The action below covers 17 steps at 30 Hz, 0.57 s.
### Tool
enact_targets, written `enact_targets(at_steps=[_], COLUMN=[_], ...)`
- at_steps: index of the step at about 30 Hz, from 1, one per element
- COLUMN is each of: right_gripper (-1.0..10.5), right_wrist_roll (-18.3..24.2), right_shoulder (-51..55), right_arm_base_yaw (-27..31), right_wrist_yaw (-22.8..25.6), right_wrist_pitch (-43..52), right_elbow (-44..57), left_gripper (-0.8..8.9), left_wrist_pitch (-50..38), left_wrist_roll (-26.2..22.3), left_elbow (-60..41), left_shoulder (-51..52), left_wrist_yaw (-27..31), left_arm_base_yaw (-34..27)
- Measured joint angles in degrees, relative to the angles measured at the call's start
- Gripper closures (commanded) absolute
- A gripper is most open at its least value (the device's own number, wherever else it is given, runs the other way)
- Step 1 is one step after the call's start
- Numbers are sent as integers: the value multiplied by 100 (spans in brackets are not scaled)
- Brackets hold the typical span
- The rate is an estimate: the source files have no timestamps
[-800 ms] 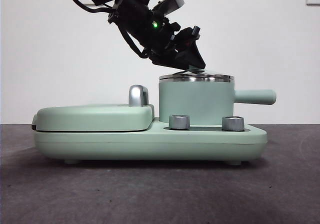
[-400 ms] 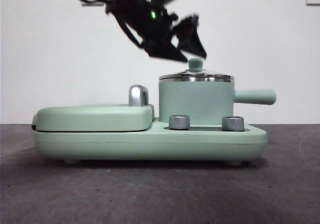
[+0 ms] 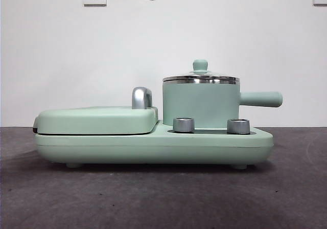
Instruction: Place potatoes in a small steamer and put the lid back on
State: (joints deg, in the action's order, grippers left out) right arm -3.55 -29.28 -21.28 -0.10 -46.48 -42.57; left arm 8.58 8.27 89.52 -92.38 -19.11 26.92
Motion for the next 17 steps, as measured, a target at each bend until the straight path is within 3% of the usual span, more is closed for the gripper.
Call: enact_targets(at_steps=[7,17], right_gripper=[638,638], right_wrist_roll=[0,0], right_shoulder=[0,0], right_arm_base_yaw=[0,0], right_wrist_yaw=[0,-7], right_wrist_pitch=[0,0], right_elbow=[0,0], left_gripper=[502,502], left_wrist_pitch=[809,839], left_wrist_roll=[-15,-122], left_elbow=[-341,-1989], left_shoulder=[844,2225], left_wrist_yaw=[-15,-26], left_arm_base_yaw=[-581,-1102])
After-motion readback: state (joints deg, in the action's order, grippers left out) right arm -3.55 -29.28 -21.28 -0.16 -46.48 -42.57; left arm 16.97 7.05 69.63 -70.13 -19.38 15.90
